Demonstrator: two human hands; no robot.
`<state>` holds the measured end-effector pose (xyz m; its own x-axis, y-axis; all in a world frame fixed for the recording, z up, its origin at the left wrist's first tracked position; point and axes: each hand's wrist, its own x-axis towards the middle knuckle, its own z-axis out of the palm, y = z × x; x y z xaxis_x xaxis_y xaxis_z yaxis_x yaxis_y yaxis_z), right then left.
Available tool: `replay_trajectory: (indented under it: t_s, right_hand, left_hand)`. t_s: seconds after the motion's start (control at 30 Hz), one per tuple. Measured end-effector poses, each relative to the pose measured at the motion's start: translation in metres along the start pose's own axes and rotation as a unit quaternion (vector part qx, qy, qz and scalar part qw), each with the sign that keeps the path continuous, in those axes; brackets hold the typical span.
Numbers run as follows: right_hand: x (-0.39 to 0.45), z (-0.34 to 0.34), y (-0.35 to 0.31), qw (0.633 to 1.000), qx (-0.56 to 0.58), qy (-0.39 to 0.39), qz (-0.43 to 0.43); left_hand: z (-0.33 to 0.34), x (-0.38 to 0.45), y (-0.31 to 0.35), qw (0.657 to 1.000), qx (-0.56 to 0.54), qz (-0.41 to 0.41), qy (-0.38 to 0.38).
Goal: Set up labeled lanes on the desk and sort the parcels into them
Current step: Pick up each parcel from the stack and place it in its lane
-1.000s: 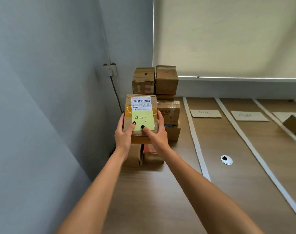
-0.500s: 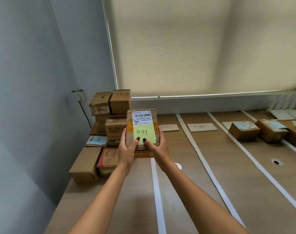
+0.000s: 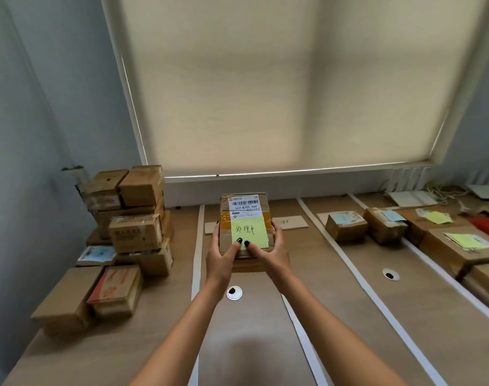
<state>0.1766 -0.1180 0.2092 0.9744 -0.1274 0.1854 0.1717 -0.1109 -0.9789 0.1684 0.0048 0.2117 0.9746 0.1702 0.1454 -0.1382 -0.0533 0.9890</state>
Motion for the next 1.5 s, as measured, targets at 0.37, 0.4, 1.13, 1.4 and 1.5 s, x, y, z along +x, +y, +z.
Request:
replay_trajectory:
  t_s: [0.37,0.4,1.13,1.4,1.5]
  right_hand:
    - [0.051,-0.082,0.067,0.998,0.0,-0.003,0.069]
    - [0.058,-0.09,0.076,0.997,-0.001,-0.005,0.082]
    - [0.189,-0.17,0.235,0.979,-0.003,-0.039,0.198]
    - [0.228,-0.149,0.288,0.973,-0.014,-0.053,0.223]
    - [0.24,-0.139,0.296,0.976,-0.014,-0.045,0.214]
  left_hand:
    - [0.098,0.027,-0.048,0.998,0.016,-0.058,-0.02]
    - [0.109,0.03,-0.053,0.997,0.021,-0.068,-0.02]
    - [0.249,0.136,-0.193,0.98,0.092,-0.175,0.0]
    - [0.252,0.174,-0.238,0.98,0.116,-0.164,0.019]
    - [0.246,0.188,-0.251,0.98,0.096,-0.168,0.036]
